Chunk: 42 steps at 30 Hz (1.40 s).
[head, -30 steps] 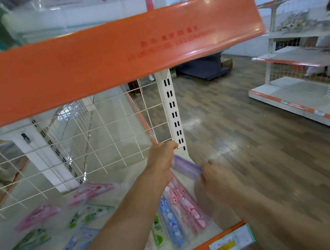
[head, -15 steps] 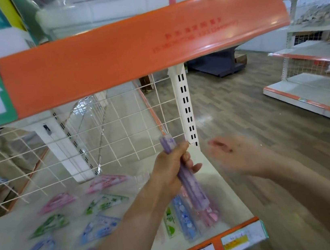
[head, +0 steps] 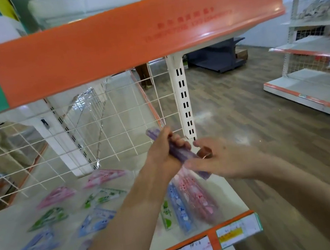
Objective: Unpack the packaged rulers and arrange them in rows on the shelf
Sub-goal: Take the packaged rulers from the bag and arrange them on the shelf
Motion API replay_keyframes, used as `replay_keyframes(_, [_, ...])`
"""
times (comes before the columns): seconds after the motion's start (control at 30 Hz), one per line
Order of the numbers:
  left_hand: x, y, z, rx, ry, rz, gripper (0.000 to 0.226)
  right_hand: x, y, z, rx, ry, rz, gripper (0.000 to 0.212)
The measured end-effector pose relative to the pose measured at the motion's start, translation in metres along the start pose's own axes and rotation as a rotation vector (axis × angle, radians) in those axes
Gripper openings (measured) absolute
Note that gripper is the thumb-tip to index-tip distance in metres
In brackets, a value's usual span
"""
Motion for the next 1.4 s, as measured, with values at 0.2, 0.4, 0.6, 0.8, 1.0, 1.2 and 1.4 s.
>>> replay_keyframes(0.2, [0.004, -0.016, -0.011, -0.054, 0.014, 0.016, 0.036, 0.014, 0.03, 0.003, 0.067, 0.093, 0.176, 0.021])
replay_keyframes(0.4, [-0.003, -0.019, -0.025, -0.067, 0.081, 0.02, 0.038, 0.024, 0.033, 0.009, 0.108, 0.014, 0.043, 0.026])
replay_keyframes(0.6, [0.001, -0.025, -0.033, -0.17, 0.025, 0.012, 0.039, 0.012, 0.047, 0.015, 0.218, -0.1, -0.38, 0.029])
replay_keyframes(0.8, [0.018, -0.03, -0.03, -0.2, -0.043, -0.066, 0.036, 0.018, 0.077, 0.016, 0.34, -0.067, -0.68, 0.017])
replay_keyframes(1.0, [-0.008, -0.001, -0.022, -0.047, 0.207, -0.826, 0.032, 0.002, 0.103, 0.016, 0.411, 0.052, -0.539, 0.03])
replay_keyframes(1.2, [-0.013, 0.007, -0.019, 0.305, 0.272, -1.665, 0.016, 0.016, 0.127, 0.027, 0.517, -0.055, -0.233, 0.027])
replay_keyframes(1.4, [0.0, -0.02, -0.02, 0.43, 0.317, -2.094, 0.024, 0.027, 0.127, 0.026, 0.55, -0.12, -0.287, 0.01])
Point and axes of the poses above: each hand's wrist, its own z-axis away from the middle knuckle, its own x-axis out of the palm, y = z × x, the point moved 10 cm from there along -z, towards the middle knuckle, and after that the axes turned 11 degrees about -x, right-handed, at the moved point
